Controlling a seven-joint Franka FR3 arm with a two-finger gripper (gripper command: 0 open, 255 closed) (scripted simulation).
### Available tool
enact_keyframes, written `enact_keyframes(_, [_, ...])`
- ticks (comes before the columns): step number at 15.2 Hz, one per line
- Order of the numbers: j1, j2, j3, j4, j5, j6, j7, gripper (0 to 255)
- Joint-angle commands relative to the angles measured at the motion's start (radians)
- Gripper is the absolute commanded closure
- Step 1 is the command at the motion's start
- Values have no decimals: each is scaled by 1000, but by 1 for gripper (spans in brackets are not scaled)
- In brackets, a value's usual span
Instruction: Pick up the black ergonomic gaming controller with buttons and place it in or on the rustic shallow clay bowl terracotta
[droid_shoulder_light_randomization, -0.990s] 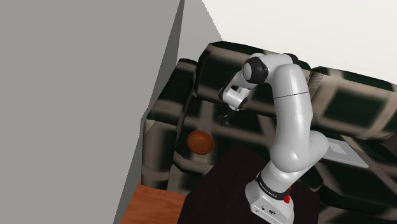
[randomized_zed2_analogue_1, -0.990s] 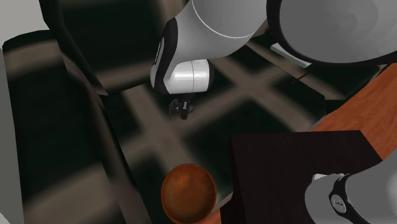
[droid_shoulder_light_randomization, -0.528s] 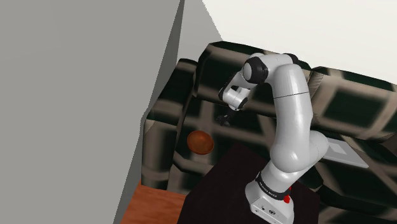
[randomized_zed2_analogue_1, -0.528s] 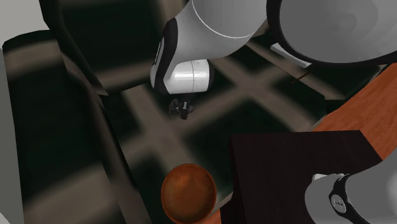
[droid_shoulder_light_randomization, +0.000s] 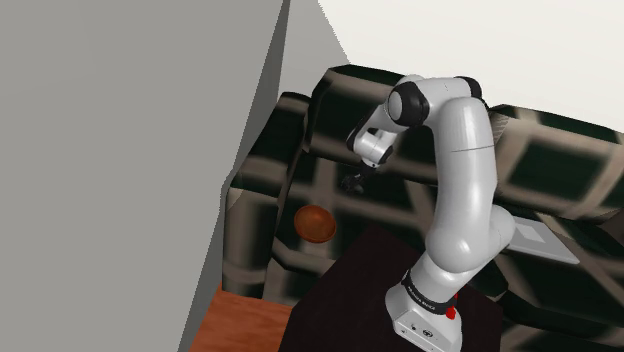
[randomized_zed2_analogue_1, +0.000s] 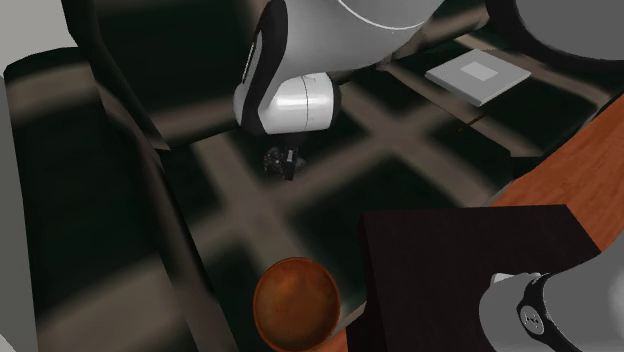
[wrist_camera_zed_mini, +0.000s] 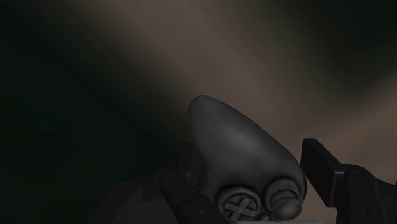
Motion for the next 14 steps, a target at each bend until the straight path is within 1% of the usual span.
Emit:
enact_keyframes(1, [12, -21, -16, -6, -18, -15, 15, 255])
enact_keyframes(14, [89, -168, -119, -44, -149, -110, 114, 255])
